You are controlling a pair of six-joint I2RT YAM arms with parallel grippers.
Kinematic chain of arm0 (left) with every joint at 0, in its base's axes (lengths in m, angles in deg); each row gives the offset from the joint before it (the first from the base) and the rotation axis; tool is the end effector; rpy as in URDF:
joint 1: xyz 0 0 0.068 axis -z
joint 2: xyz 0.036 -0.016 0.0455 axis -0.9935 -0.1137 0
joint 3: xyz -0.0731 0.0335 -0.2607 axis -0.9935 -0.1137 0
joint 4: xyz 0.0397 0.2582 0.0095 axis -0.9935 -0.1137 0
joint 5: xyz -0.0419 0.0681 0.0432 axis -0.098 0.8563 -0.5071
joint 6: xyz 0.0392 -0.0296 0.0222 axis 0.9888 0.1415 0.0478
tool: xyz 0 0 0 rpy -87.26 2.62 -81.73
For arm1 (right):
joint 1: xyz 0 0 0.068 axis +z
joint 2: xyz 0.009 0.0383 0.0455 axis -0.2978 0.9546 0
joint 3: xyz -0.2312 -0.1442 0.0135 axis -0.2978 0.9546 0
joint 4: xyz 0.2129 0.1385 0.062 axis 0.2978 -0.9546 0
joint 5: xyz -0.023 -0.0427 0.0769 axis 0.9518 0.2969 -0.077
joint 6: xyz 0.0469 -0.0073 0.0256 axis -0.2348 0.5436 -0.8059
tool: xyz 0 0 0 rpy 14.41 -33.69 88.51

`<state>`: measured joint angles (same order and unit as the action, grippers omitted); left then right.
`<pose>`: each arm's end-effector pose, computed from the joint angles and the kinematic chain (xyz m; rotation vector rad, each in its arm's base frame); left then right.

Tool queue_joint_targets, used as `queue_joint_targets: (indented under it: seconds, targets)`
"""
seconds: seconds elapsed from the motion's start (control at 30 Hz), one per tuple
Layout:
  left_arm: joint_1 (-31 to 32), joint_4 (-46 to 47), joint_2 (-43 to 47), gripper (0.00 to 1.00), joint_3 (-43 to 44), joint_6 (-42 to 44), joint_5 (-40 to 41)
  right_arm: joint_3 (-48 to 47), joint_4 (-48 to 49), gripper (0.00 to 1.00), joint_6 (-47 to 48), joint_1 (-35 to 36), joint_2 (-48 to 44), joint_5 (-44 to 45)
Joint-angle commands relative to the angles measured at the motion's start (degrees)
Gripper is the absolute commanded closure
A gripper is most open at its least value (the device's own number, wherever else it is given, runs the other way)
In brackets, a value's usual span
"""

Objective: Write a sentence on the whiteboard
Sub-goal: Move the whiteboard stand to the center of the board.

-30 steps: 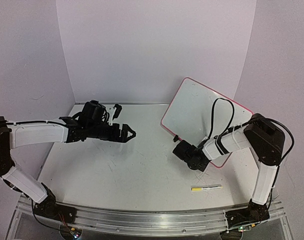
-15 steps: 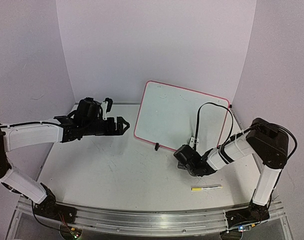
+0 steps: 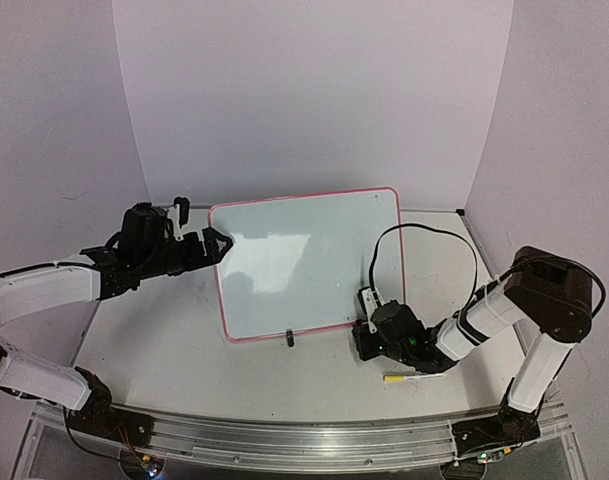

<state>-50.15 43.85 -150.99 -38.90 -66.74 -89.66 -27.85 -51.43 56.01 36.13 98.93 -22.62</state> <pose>0.2292 -0.1527 0.2618 0.0276 2.1074 -0.7758 0.1847 0.2353 0.0954 -0.4973 2.1783 0.4643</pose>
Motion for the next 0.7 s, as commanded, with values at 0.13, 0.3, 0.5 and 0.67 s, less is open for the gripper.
queue_joint_targets:
  seconds: [0.13,0.3,0.5,0.67]
  targets:
    - [-0.77,4.58,4.43,0.01,-4.04,-2.63,-7.74,3.15,2.03,1.00,5.58,0.31,1.31,-8.17]
    - [-0.76,5.36,6.30,0.01,-6.15,-3.99,-7.77,5.14,1.82,1.00,2.05,-1.90,-1.07,-8.33]
    - [-0.71,7.76,3.34,0.01,-6.23,-4.13,-11.43,9.56,0.81,1.00,-0.90,-2.72,-4.72,-5.83]
    - [-0.71,8.46,0.42,0.05,-4.76,-4.14,-15.04,12.77,1.83,1.00,-4.47,-2.74,-7.98,-2.87]
